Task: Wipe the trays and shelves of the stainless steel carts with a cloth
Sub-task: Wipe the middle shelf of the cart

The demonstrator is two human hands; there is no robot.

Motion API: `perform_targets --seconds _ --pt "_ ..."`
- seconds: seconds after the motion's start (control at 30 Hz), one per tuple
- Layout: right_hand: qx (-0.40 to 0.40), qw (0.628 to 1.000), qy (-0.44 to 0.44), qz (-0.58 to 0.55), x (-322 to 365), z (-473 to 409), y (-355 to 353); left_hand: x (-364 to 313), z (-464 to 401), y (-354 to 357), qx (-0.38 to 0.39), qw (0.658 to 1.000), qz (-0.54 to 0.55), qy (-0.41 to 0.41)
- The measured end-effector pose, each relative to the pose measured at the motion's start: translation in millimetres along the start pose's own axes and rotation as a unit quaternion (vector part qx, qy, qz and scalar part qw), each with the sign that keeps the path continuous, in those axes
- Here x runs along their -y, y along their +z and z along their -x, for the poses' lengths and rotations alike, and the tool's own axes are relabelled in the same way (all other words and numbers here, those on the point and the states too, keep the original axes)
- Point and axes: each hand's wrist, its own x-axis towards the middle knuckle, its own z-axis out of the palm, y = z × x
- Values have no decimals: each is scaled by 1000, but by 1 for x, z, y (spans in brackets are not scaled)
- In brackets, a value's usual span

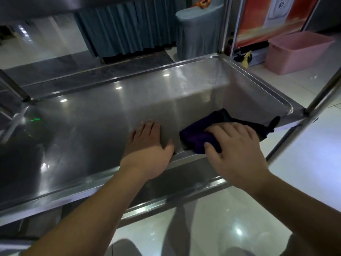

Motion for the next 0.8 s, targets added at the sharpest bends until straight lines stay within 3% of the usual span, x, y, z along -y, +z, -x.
perform_targets --seconds 0.2,0.53,0.8 --pt "-20 1000 0 -2 5 1 4 0 -1 1 -1 1000 -13 -6" --pt "13 997 -73 8 -11 0 0 0 -3 4 -3 999 -26 -29" --pt "-18 992 -123 31 -18 1 7 1 -4 6 -18 1000 -3 -7"
